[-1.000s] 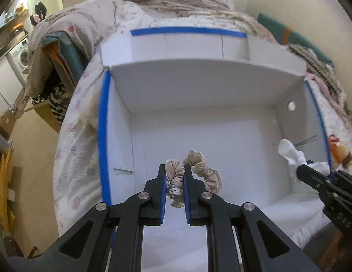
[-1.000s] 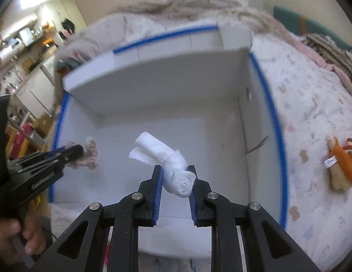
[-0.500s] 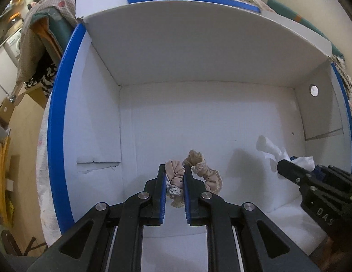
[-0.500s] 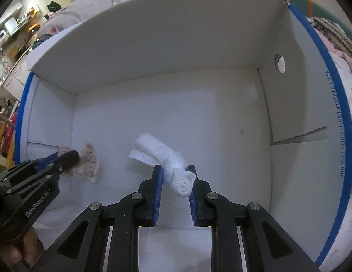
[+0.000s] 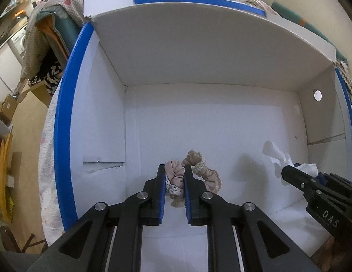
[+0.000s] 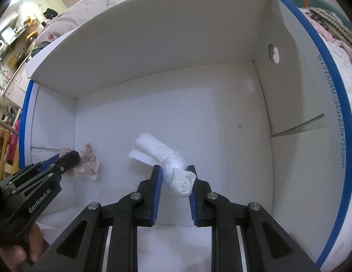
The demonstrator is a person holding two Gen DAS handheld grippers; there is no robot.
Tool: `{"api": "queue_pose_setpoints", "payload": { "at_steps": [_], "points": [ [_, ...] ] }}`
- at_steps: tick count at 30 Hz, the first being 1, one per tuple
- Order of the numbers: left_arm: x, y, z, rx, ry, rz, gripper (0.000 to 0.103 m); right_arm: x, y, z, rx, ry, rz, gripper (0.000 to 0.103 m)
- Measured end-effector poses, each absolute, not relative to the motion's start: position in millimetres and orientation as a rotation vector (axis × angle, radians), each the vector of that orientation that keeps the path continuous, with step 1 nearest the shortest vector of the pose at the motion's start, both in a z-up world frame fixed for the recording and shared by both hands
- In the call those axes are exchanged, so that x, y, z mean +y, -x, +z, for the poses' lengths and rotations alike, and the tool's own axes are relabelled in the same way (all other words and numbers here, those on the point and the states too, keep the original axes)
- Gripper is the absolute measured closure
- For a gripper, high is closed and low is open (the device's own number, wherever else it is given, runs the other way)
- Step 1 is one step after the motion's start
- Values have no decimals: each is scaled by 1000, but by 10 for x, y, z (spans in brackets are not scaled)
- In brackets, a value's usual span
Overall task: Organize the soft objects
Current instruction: 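Open both tools to drop the scrunchie and sock into the box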
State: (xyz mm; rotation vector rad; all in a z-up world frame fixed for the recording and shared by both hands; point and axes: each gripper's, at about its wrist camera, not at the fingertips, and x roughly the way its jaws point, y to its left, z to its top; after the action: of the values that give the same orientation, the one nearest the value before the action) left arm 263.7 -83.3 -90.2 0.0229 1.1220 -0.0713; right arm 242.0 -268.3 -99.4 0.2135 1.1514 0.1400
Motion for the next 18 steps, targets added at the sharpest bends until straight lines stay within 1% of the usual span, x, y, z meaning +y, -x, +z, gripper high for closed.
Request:
{"api": "queue_pose_setpoints", "payload": {
  "at_steps": [3, 5, 6, 8, 9, 10, 11, 12, 13, 14, 16, 18],
  "points": [
    [-844, -2628, -889, 1134, -16, -69, 88, -2738, -2394, -959, 1138, -228, 150, 80],
    [-839, -2624, -864, 1132, -10, -67, 83, -2770, -2378, -922, 1131, -237, 156, 80],
    [-835, -2611, -853, 1128, -8, -67, 82, -2788, -2371, -888, 1129, -240, 158, 79],
    [-807, -2551, -812, 1112, 4, -81, 80, -2811, -2326, -843, 1119, -247, 158, 75],
    [-796, -2520, -791, 1108, 6, -92, 79, -2831, -2310, -815, 1112, -255, 160, 65],
    [-796, -2486, -753, 1103, 8, -107, 74, -2857, -2291, -779, 1107, -264, 162, 44],
    [-796, -2450, -721, 1093, 6, -120, 68, -2880, -2274, -752, 1099, -270, 158, 33],
    [-804, -2424, -692, 1082, 2, -130, 65, -2911, -2246, -707, 1077, -279, 154, 26],
    [-816, -2380, -648, 1064, -4, -142, 59, -2931, -2230, -670, 1062, -287, 161, 26],
    [-831, -2334, -601, 1049, -9, -158, 46, -2937, -2219, -637, 1057, -287, 173, 26],
    [-843, -2248, -511, 1014, -28, -139, 31, -2956, -2184, -561, 1047, -275, 176, 26],
    [-824, -2180, -428, 976, -28, -126, 31, -2953, -2151, -493, 1031, -276, 179, 26]
  ]
}}
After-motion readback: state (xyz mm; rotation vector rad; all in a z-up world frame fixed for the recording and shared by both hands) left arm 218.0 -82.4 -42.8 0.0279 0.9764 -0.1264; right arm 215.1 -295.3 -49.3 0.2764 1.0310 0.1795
